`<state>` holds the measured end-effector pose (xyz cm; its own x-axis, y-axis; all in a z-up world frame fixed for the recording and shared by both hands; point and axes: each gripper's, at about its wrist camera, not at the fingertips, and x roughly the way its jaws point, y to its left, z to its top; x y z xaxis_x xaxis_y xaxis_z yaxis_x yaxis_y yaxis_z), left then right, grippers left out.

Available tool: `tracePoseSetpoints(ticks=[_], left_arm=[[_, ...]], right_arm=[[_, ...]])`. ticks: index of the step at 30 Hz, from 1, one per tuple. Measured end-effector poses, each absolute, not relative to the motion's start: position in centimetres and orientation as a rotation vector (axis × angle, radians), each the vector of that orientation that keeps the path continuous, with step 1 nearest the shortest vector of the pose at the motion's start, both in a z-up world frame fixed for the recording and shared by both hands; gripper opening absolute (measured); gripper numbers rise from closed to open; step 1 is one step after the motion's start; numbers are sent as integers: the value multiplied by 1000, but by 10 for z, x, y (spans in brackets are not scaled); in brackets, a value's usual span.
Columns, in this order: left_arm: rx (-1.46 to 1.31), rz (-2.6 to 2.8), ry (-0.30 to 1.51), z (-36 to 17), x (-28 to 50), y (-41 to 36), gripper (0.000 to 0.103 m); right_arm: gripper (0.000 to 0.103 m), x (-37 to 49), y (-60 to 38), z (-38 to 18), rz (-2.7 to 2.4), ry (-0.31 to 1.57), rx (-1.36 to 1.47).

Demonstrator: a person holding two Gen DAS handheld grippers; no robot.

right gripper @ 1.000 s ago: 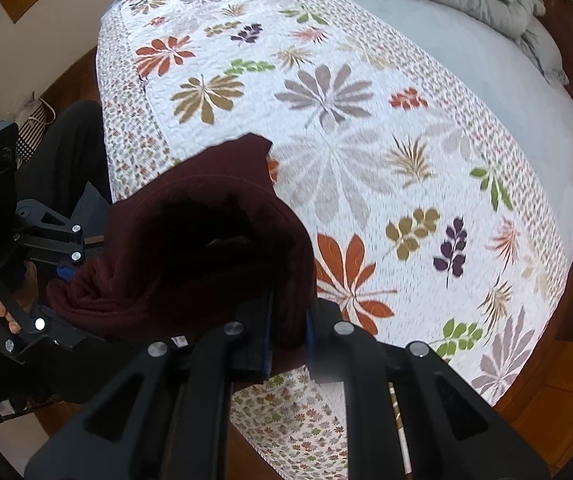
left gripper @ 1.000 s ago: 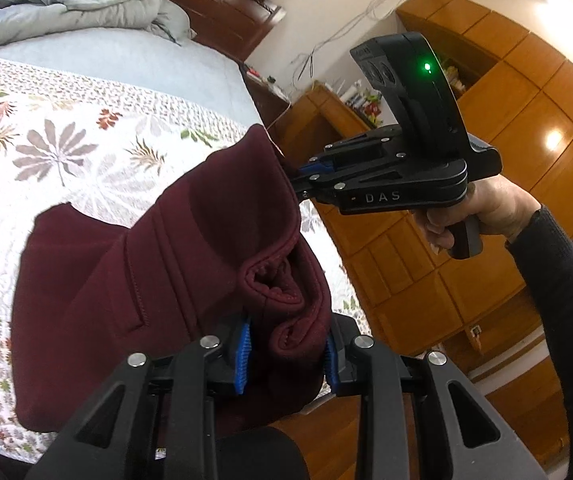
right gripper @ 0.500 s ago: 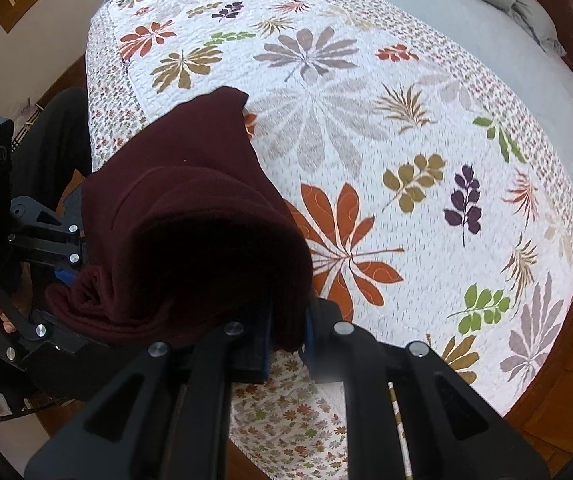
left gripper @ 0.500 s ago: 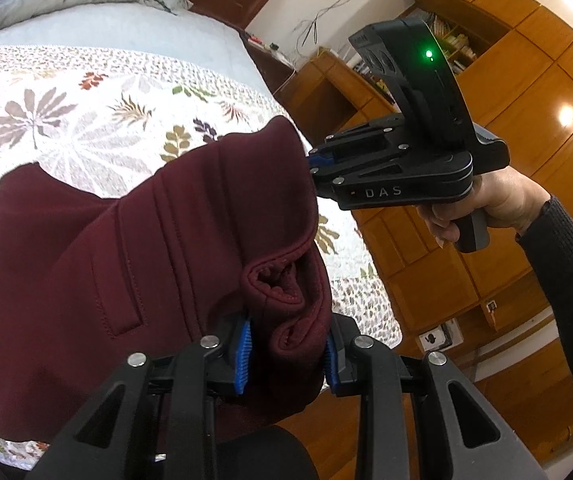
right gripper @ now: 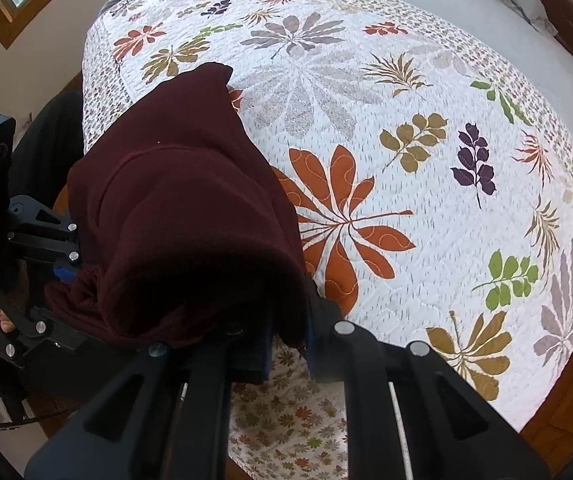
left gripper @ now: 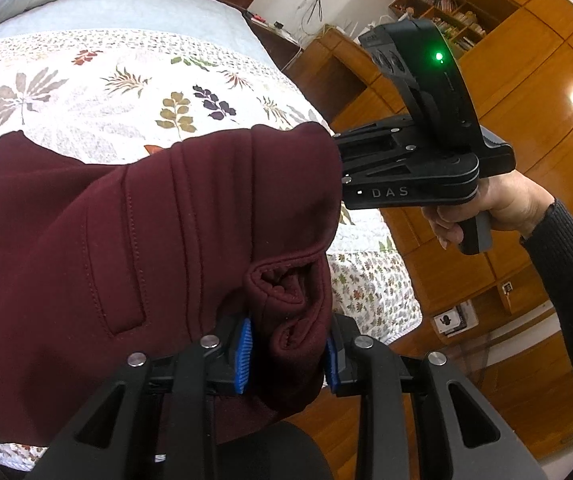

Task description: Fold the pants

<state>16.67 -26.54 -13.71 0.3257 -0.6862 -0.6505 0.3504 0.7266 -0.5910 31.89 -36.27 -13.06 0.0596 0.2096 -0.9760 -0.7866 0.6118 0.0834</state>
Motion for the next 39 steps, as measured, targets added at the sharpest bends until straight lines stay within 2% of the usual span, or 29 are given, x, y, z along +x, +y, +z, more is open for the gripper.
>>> tracePoseSetpoints(ticks=[6,7,9,10,12,14,15,16,20,21,23,25,28,32,39], left_arm=[[-360,-695,1045,-141,164,-270,28],[-355,-694,1049,-142,164,-270,29],[-343,-696,1060,-143,164,-272,31],[-344,-704,1066,-144,164,-272,34],[-365,-728,1081,-143,163,-270,44],[-406,-762,1074,-139,159,-263,52],[-411,-775,1056,-135,156,-258,54],[-412,-780,1044,-132,154,-253,59],[-473,-824,1017,-117,150,-218,65],[-472,-823,987,-110,151,-202,67],[-462,-795,935,-102,157,-174,70],[-447,-736,905,-100,171,-149,73],[-439,-616,920,-108,198,-112,73],[-448,-541,939,-120,215,-86,73],[-472,-540,976,-140,208,-80,73]], right_arm=[[13,315,-370,-137,802,1289,-528],[16,315,-371,-138,797,1287,-523],[27,313,-375,-139,768,1283,-505],[34,313,-380,-140,744,1291,-486],[37,312,-394,-143,670,1310,-436],[49,310,-410,-146,621,1335,-329],[51,308,-422,-146,587,1339,-256],[56,303,-438,-148,554,1345,-147],[80,274,-490,-154,486,1308,291],[82,265,-499,-156,504,1281,408],[94,239,-514,-165,590,1168,722],[97,220,-516,-173,613,1077,891],[97,204,-492,-184,612,1044,887],[97,201,-463,-192,547,1091,762],[98,216,-445,-203,601,1134,857]])
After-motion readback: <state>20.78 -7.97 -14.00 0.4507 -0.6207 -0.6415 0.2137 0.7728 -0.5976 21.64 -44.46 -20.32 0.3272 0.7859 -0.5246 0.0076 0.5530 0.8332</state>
